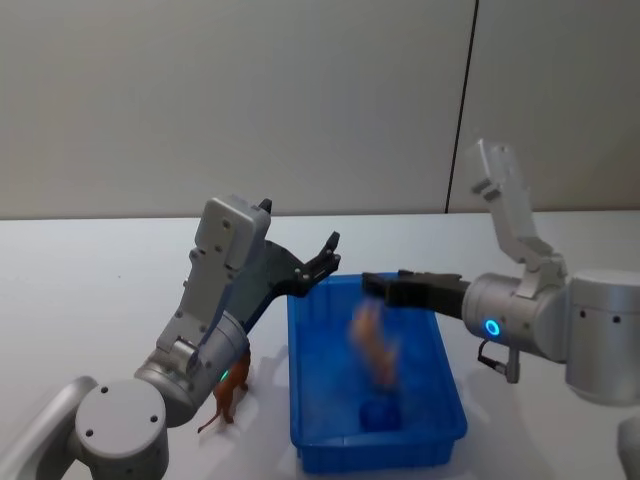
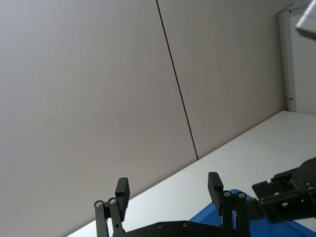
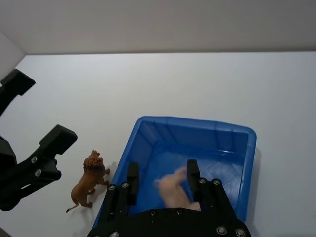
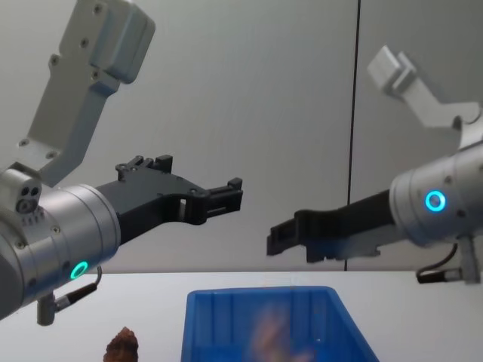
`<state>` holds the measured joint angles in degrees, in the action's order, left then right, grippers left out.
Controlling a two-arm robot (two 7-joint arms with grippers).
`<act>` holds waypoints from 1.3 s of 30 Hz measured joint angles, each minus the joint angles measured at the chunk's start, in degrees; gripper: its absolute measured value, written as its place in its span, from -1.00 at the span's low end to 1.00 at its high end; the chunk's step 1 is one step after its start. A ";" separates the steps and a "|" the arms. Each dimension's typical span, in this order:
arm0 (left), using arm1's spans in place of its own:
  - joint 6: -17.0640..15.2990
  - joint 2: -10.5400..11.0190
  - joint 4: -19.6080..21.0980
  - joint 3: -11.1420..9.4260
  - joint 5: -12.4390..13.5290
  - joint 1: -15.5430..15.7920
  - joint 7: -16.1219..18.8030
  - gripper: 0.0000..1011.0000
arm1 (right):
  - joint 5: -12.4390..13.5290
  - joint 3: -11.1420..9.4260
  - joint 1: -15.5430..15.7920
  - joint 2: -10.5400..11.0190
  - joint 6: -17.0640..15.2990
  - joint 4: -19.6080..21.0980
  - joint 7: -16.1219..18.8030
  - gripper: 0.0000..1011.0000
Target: Pick up the two dolls from the table and place them into the box.
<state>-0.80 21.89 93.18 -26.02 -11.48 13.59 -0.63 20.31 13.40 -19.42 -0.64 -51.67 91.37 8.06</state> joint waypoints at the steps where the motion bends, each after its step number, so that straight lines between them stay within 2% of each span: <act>1: 0.00 0.00 0.00 0.00 0.00 0.00 0.00 0.99 | 0.04 0.02 -0.17 -0.12 -0.47 -0.32 -0.10 0.15; 9: 0.00 0.00 0.00 0.00 0.00 0.00 0.00 0.99 | 0.29 0.20 -1.52 -1.09 -4.17 -2.30 -0.90 0.64; 16: 0.00 0.00 0.00 0.00 0.00 0.00 0.00 0.99 | 0.43 -0.03 -1.80 -1.16 -4.70 -2.28 -0.96 0.96; 28: 0.00 0.00 0.00 0.00 0.00 0.00 0.00 0.99 | 1.52 -2.20 -0.43 0.60 -1.48 1.76 -1.38 0.98; 39: -0.07 0.03 0.02 0.04 -0.01 -0.06 -0.03 0.99 | 4.63 -6.61 3.24 3.76 2.37 7.22 -5.12 0.98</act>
<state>-0.87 21.92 93.20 -25.99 -11.49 13.53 -0.66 24.94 6.78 -16.18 3.12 -49.30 98.59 2.94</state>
